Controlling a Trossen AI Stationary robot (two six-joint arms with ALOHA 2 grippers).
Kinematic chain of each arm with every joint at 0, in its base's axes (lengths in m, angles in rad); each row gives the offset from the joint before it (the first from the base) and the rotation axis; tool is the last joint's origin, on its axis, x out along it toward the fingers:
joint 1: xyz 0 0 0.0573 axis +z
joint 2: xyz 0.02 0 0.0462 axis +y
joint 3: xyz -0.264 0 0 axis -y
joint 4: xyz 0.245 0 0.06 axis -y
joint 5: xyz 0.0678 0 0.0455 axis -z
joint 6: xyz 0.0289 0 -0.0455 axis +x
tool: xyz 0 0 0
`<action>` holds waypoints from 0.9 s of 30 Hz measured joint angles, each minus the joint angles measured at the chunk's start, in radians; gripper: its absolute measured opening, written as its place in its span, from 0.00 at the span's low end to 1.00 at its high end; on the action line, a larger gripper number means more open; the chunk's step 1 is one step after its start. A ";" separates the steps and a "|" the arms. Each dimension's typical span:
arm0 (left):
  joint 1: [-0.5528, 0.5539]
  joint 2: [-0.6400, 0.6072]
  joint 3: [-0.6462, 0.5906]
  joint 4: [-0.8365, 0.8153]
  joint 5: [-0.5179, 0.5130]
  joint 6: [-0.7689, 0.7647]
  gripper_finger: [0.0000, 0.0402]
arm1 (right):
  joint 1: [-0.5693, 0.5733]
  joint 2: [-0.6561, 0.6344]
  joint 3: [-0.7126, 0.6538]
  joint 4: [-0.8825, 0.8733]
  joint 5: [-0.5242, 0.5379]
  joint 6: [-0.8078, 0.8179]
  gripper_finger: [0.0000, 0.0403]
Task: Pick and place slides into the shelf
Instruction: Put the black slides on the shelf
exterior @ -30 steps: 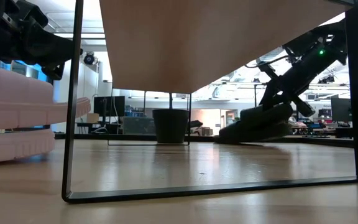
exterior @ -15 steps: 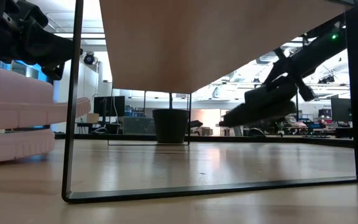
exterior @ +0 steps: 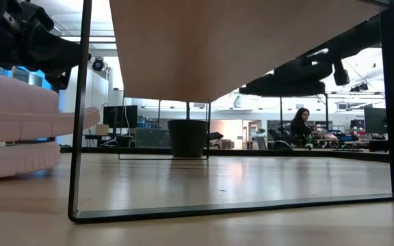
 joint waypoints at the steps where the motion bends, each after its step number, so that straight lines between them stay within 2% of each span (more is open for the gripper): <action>1: 0.000 0.000 0.000 0.000 0.000 0.000 0.21 | 0.000 -0.017 0.000 0.000 -0.014 -0.007 0.00; 13: 0.000 0.000 0.000 0.000 0.000 0.000 0.21 | 0.000 -0.171 0.000 0.004 -0.202 -0.067 0.00; 21: 0.000 0.000 0.000 0.000 0.000 -0.001 0.21 | 0.000 -0.186 0.000 0.003 -0.397 -0.048 0.00; 27: 0.000 0.000 0.000 0.000 0.000 -0.001 0.21 | 0.000 -0.185 0.000 0.001 -0.465 -0.040 0.00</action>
